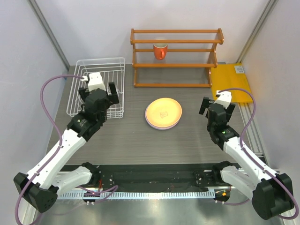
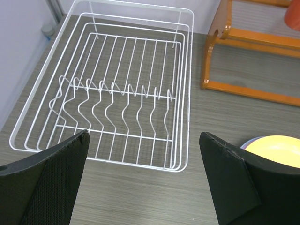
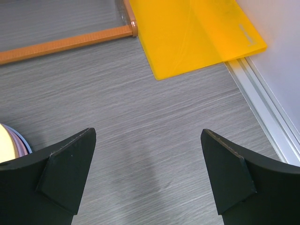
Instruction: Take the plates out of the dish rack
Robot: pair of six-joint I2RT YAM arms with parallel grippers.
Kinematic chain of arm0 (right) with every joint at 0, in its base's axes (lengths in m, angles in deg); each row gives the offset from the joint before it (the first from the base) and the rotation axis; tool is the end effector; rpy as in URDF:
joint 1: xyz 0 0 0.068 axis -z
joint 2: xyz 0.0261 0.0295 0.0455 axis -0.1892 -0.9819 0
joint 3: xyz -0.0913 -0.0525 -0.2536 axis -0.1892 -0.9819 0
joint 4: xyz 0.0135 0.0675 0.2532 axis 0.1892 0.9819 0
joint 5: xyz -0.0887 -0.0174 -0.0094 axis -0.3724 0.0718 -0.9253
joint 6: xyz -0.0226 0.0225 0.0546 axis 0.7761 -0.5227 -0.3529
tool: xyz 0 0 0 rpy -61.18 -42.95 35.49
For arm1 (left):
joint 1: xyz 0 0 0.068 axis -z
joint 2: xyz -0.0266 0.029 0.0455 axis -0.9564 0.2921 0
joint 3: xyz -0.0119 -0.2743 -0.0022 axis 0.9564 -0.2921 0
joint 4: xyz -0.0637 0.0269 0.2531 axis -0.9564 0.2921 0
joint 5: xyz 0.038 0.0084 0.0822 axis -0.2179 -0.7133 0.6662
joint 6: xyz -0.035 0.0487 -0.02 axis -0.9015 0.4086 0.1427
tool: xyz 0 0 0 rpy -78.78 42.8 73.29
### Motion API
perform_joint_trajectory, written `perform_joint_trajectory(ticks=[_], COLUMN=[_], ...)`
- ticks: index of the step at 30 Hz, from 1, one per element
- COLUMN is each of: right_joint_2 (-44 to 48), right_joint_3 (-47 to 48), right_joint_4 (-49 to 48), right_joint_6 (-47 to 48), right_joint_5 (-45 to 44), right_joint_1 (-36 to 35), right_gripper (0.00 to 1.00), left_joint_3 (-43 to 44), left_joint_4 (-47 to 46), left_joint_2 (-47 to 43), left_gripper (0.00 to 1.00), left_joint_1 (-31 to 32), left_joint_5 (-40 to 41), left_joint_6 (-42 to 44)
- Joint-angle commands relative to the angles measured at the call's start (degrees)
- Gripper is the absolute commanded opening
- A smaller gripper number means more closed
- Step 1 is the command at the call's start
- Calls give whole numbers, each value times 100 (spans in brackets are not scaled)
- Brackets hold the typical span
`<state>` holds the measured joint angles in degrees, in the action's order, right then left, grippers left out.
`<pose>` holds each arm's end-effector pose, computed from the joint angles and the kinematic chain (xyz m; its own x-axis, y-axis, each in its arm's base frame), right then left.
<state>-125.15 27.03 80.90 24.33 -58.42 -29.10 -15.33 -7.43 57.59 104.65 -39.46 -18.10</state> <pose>0.2127 0.0392 0.2474 -0.2886 0.0569 -0.9558 0.3398 0.9394 -0.0466 0.2088 -0.0923 0.3712 -0.2085 -0.1373 -0.9683 -0.1817 0.9783 -0.0996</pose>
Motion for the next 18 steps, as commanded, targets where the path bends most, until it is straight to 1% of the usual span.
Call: perform_joint_trajectory(ticks=[1, 6, 9, 18], right_joint_2=[83, 22, 74, -39], right_joint_3=[114, 53, -131, -220], right_joint_4=[-526, -579, -833, -1062], right_joint_6=[46, 98, 186, 301], right_joint_5=[-201, -166, -140, -210], right_joint_1=[-9, -9, -17, -9], right_gripper=[100, 100, 100, 100], left_joint_3=[-115, -255, -282, -335], left_joint_4=[-496, -593, -663, -698], left_joint_2=[-236, -421, -448, -237], left_gripper=[100, 100, 100, 99], left_joint_1=[9, 9, 9, 9], left_joint_5=[321, 304, 259, 426], left_joint_6=[229, 405, 546, 677])
